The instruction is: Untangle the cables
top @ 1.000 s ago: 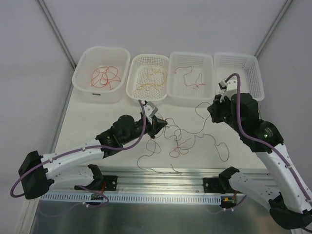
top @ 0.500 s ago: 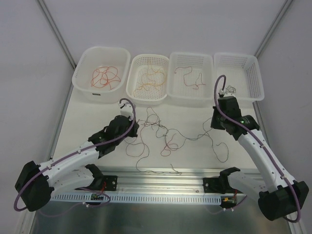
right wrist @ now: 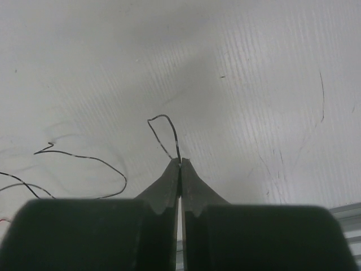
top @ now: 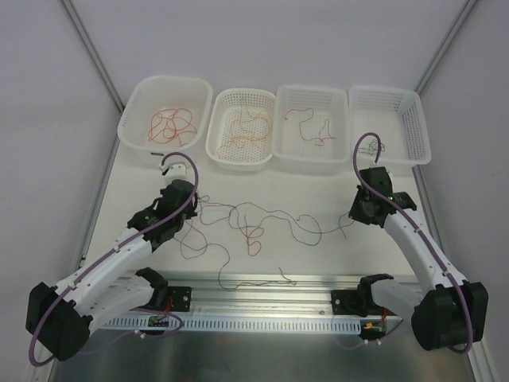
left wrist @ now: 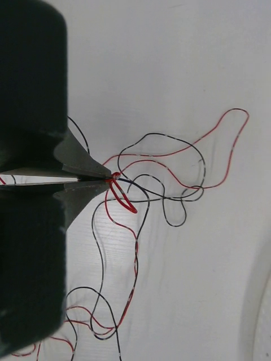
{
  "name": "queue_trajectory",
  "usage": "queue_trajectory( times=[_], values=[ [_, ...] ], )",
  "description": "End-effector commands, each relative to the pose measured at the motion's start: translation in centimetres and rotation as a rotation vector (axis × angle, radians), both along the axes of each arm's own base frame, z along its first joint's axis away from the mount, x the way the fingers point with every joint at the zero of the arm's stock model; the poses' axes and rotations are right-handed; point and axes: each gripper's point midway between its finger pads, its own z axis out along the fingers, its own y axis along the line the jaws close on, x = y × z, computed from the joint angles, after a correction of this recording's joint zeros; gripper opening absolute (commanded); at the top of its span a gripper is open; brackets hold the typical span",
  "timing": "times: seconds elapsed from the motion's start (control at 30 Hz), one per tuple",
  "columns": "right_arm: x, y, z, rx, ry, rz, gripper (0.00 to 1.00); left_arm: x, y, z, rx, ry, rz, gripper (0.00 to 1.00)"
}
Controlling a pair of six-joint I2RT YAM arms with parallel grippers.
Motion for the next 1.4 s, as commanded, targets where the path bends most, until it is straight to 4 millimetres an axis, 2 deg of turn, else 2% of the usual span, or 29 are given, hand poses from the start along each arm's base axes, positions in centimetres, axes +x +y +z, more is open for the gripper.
queue_trajectory(
  times=[0.0,0.03,0.1,0.13,0.17,0.27,0.4,0.43,0.57,0.63,0.77,0.87,0.93,1.0,1.13,1.37],
  values=[
    [0.9,-0.1,0.2,0.006,-0.015,-0.039,0.01,0.4,2.5,3.3,0.104,-0.063,0.048,0.0],
    [1.3,0.7,0.1,0.042,-0.027,-0.017,0.05,0.5,2.7,3.7,0.129,-0.065,0.03,0.0],
    [1.4,2.1,-0.6,0.096,-0.024,0.041,0.2,0.4,1.6,4.0,0.1,-0.061,-0.037,0.0],
    [1.8,3.5,-0.6,0.154,-0.036,0.087,0.35,0.4,1.0,4.1,0.086,-0.059,-0.069,0.0],
    [1.8,4.1,-1.1,0.163,-0.02,0.114,0.42,0.2,-0.2,3.8,0.054,-0.038,-0.128,0.01],
    [2.1,6.3,-1.2,0.161,-0.019,0.206,0.59,0.0,-1.3,3.2,0.03,-0.012,-0.187,0.01],
    [2.1,10.2,-1.0,0.165,-0.02,0.395,0.7,-0.4,-2.0,2.5,0.017,0.011,-0.231,0.01],
    [2.4,10.8,-0.5,0.152,-0.032,0.437,0.75,-0.5,-2.0,2.5,0.02,0.011,-0.24,0.01],
    [2.3,13.4,0.2,0.102,-0.054,0.595,0.79,-0.8,-2.5,3.1,0.006,-0.006,-0.284,0.02],
    [1.6,15.4,0.8,0.09,-0.076,0.691,0.79,-1.0,-2.7,3.0,0.004,-0.003,-0.305,0.02],
    [1.1,18.5,3.3,0.054,-0.175,0.834,0.79,-1.1,-2.9,3.1,0.006,-0.005,-0.336,0.02],
    [-0.7,21.9,4.6,0.112,-0.225,1.012,0.79,-1.2,-2.9,3.0,0.011,-0.008,-0.34,0.02],
    [-2.9,24.3,4.8,0.188,-0.206,1.152,0.78,-1.2,-2.8,2.8,0.011,-0.012,-0.334,0.02],
    [-5.1,26.0,3.7,0.252,-0.111,1.291,0.77,-1.2,-2.7,2.5,0.006,-0.014,-0.323,0.02],
    [-7.2,27.5,1.4,0.298,0.005,1.432,0.74,-1.2,-2.6,2.6,-0.002,-0.021,-0.316,0.02],
    [-7.7,30.0,-1.7,0.337,0.111,1.497,0.7,-1.1,-1.9,2.6,0.017,-0.038,-0.286,0.01]
  ],
)
